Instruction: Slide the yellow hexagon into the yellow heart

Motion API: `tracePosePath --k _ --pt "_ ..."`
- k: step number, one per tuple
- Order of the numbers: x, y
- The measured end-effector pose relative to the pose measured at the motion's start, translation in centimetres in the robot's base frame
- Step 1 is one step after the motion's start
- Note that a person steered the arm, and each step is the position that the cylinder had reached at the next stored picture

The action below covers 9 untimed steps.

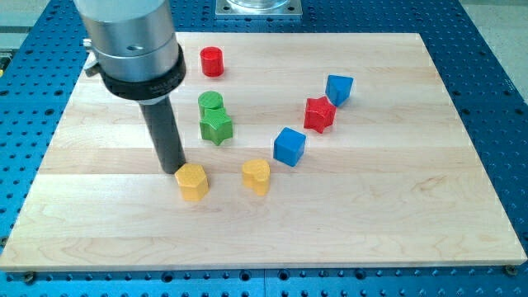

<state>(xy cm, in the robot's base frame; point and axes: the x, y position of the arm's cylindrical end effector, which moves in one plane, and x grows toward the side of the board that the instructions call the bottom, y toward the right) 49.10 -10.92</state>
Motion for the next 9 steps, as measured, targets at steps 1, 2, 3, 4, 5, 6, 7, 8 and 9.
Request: tracePosePath --k 1,2,3,4,5,6,7,8,9 --pt "2.4 0.2" --pt "3.6 -3.0" --pt "6.6 -5.8" --pt "6.3 -0.1" --pt "5.3 0.7" --pt "5.4 -1.3" --pt "5.4 4.0" --pt "5.7 5.2" --pt "8.7 9.2"
